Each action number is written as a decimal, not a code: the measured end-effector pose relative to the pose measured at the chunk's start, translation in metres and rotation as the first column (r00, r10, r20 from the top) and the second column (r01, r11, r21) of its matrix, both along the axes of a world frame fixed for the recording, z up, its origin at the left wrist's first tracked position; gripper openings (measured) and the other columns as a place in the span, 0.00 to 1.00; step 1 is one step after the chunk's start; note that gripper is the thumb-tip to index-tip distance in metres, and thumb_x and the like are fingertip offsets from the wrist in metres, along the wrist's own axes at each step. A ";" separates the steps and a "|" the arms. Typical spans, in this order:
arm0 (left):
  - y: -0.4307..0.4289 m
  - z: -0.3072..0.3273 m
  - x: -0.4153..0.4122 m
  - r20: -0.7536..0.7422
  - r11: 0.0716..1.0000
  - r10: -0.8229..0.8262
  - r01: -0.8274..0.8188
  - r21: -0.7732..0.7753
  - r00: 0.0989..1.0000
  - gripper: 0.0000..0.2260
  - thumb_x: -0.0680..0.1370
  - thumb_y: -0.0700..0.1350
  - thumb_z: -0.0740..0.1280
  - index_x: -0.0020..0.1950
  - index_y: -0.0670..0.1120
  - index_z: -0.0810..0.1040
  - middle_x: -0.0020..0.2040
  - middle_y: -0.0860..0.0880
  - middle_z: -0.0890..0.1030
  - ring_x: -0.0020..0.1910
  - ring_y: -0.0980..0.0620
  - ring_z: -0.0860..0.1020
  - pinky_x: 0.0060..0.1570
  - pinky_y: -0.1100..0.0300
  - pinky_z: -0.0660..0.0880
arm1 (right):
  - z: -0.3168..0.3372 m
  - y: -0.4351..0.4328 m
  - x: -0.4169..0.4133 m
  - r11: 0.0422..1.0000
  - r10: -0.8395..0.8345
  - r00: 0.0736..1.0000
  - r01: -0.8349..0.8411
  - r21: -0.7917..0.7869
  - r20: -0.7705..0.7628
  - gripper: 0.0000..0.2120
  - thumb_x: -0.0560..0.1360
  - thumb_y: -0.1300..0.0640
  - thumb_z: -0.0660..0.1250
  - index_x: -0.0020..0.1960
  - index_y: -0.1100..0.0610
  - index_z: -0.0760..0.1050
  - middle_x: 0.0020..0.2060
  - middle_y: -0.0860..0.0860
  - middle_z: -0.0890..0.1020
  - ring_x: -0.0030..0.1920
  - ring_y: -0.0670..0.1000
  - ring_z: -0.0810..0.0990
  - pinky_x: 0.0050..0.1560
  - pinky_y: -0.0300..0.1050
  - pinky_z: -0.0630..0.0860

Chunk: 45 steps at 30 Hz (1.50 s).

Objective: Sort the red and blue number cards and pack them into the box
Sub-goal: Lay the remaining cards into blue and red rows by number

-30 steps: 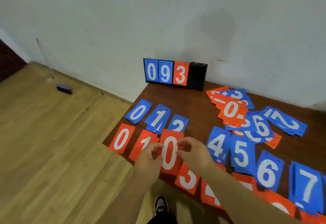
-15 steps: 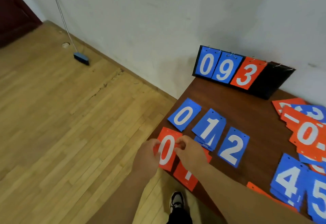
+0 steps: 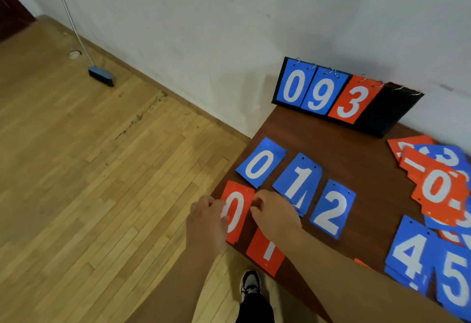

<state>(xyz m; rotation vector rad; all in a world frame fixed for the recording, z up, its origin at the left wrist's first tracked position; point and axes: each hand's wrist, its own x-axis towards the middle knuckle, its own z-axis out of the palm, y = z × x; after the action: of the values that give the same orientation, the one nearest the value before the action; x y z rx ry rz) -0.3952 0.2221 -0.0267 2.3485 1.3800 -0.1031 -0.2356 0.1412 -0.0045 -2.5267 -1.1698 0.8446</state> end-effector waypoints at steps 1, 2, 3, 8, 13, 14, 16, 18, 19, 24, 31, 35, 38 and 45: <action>-0.002 0.008 0.004 0.012 1.000 0.001 -0.001 0.012 1.000 0.16 0.82 0.55 0.65 0.69 0.56 0.74 0.64 0.54 0.72 0.62 0.54 0.71 0.59 0.60 0.74 | 0.009 -0.007 0.006 0.999 -0.026 1.000 0.026 0.023 0.002 0.12 0.80 0.45 0.65 0.61 0.46 0.75 0.54 0.45 0.79 0.52 0.45 0.78 0.52 0.41 0.78; -0.005 0.016 0.010 0.027 1.000 -0.004 0.003 0.024 1.000 0.17 0.82 0.56 0.65 0.70 0.56 0.72 0.65 0.53 0.72 0.63 0.54 0.71 0.60 0.59 0.74 | 0.019 -0.016 0.014 0.997 -0.059 0.998 0.059 0.051 0.002 0.13 0.80 0.45 0.65 0.63 0.46 0.75 0.56 0.45 0.79 0.53 0.45 0.78 0.53 0.41 0.77; -0.009 0.026 0.018 0.046 0.999 -0.013 0.011 0.037 0.999 0.18 0.81 0.57 0.65 0.70 0.56 0.72 0.65 0.53 0.73 0.64 0.54 0.71 0.61 0.59 0.74 | 0.030 -0.027 0.021 0.992 -0.095 0.995 0.094 0.088 0.005 0.15 0.80 0.45 0.66 0.64 0.47 0.75 0.57 0.45 0.78 0.55 0.46 0.78 0.54 0.42 0.77; -0.038 0.074 0.072 0.111 0.970 -0.186 0.164 0.182 0.976 0.22 0.79 0.59 0.67 0.71 0.53 0.72 0.65 0.50 0.74 0.64 0.48 0.73 0.62 0.53 0.74 | 0.081 -0.107 0.074 0.930 -0.290 0.954 0.260 0.258 0.083 0.14 0.77 0.49 0.68 0.62 0.50 0.78 0.57 0.48 0.78 0.58 0.50 0.78 0.57 0.47 0.75; -0.094 0.121 0.145 0.152 0.909 -0.354 0.301 0.288 0.923 0.26 0.77 0.59 0.68 0.73 0.49 0.73 0.66 0.47 0.75 0.65 0.44 0.73 0.64 0.49 0.72 | 0.119 -0.217 0.125 0.819 -0.510 0.836 0.400 0.410 0.202 0.16 0.74 0.48 0.72 0.60 0.51 0.79 0.56 0.49 0.79 0.58 0.53 0.78 0.60 0.47 0.73; -0.109 0.127 0.159 0.142 0.894 -0.385 0.331 0.303 0.912 0.27 0.77 0.60 0.68 0.74 0.50 0.72 0.66 0.48 0.74 0.66 0.44 0.72 0.63 0.50 0.72 | 0.123 -0.240 0.133 0.801 -0.546 0.808 0.425 0.422 0.222 0.17 0.74 0.48 0.72 0.61 0.51 0.79 0.57 0.50 0.80 0.59 0.54 0.77 0.61 0.49 0.73; -0.142 0.137 0.183 0.110 0.856 -0.455 0.400 0.327 0.884 0.29 0.77 0.62 0.66 0.75 0.51 0.69 0.69 0.49 0.72 0.68 0.46 0.71 0.64 0.50 0.71 | 0.131 -0.290 0.145 0.776 -0.602 0.757 0.479 0.411 0.254 0.20 0.74 0.46 0.72 0.63 0.52 0.78 0.59 0.52 0.79 0.61 0.57 0.76 0.63 0.52 0.72; -0.175 0.143 0.205 0.095 0.820 -0.514 0.456 0.346 0.853 0.30 0.77 0.64 0.65 0.76 0.52 0.68 0.70 0.50 0.71 0.69 0.46 0.69 0.65 0.50 0.71 | 0.138 -0.340 0.155 0.755 -0.646 0.712 0.542 0.369 0.277 0.23 0.75 0.44 0.70 0.66 0.51 0.76 0.62 0.52 0.77 0.63 0.58 0.74 0.64 0.52 0.71; -0.192 0.145 0.215 0.096 0.808 -0.533 0.472 0.352 0.841 0.30 0.77 0.64 0.65 0.76 0.53 0.68 0.70 0.50 0.70 0.69 0.46 0.69 0.65 0.51 0.71 | 0.142 -0.365 0.159 0.740 -0.668 0.689 0.574 0.352 0.281 0.24 0.75 0.42 0.69 0.68 0.50 0.75 0.63 0.51 0.76 0.64 0.57 0.74 0.64 0.52 0.72; -0.273 0.157 0.256 0.065 0.750 -0.610 0.549 0.369 0.790 0.30 0.78 0.65 0.63 0.77 0.54 0.65 0.72 0.51 0.68 0.71 0.49 0.68 0.66 0.51 0.71 | 0.150 -0.473 0.178 0.654 -0.756 0.594 0.697 0.294 0.275 0.30 0.72 0.36 0.67 0.71 0.46 0.71 0.67 0.49 0.72 0.66 0.57 0.73 0.62 0.53 0.74; -0.335 0.159 0.286 0.002 0.723 -0.641 0.603 0.337 0.768 0.29 0.79 0.66 0.63 0.75 0.53 0.65 0.73 0.51 0.68 0.71 0.50 0.68 0.66 0.53 0.70 | 0.144 -0.547 0.206 0.622 -0.781 0.578 0.755 0.209 0.235 0.33 0.75 0.35 0.65 0.76 0.46 0.65 0.74 0.50 0.67 0.71 0.57 0.69 0.65 0.54 0.72; -0.336 0.157 0.297 -0.051 0.733 -0.629 0.614 0.294 0.775 0.31 0.78 0.66 0.64 0.77 0.54 0.63 0.75 0.51 0.66 0.73 0.49 0.66 0.68 0.52 0.68 | 0.139 -0.541 0.227 0.646 -0.762 0.615 0.740 0.185 0.202 0.33 0.75 0.35 0.66 0.76 0.47 0.65 0.74 0.51 0.66 0.71 0.57 0.68 0.66 0.55 0.72; -0.320 0.149 0.309 -0.090 0.745 -0.613 0.612 0.264 0.785 0.32 0.78 0.66 0.63 0.78 0.53 0.61 0.76 0.50 0.65 0.75 0.48 0.65 0.69 0.50 0.68 | 0.133 -0.521 0.246 0.661 -0.750 0.637 0.731 0.170 0.180 0.33 0.74 0.36 0.66 0.75 0.48 0.66 0.72 0.51 0.68 0.69 0.57 0.70 0.64 0.55 0.73; -0.266 0.123 0.369 -0.115 0.779 -0.588 0.599 0.187 0.801 0.35 0.76 0.68 0.65 0.78 0.53 0.62 0.75 0.49 0.66 0.74 0.47 0.66 0.69 0.49 0.70 | 0.112 -0.474 0.301 0.704 -0.710 0.700 0.705 0.086 0.079 0.35 0.76 0.39 0.67 0.78 0.49 0.62 0.75 0.52 0.64 0.72 0.57 0.66 0.69 0.54 0.71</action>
<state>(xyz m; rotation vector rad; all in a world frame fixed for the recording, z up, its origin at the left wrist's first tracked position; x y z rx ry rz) -0.0257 -0.0436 0.0967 2.9073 0.6307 -0.2018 0.0658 -0.3327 0.1072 -2.6609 -0.1388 0.4586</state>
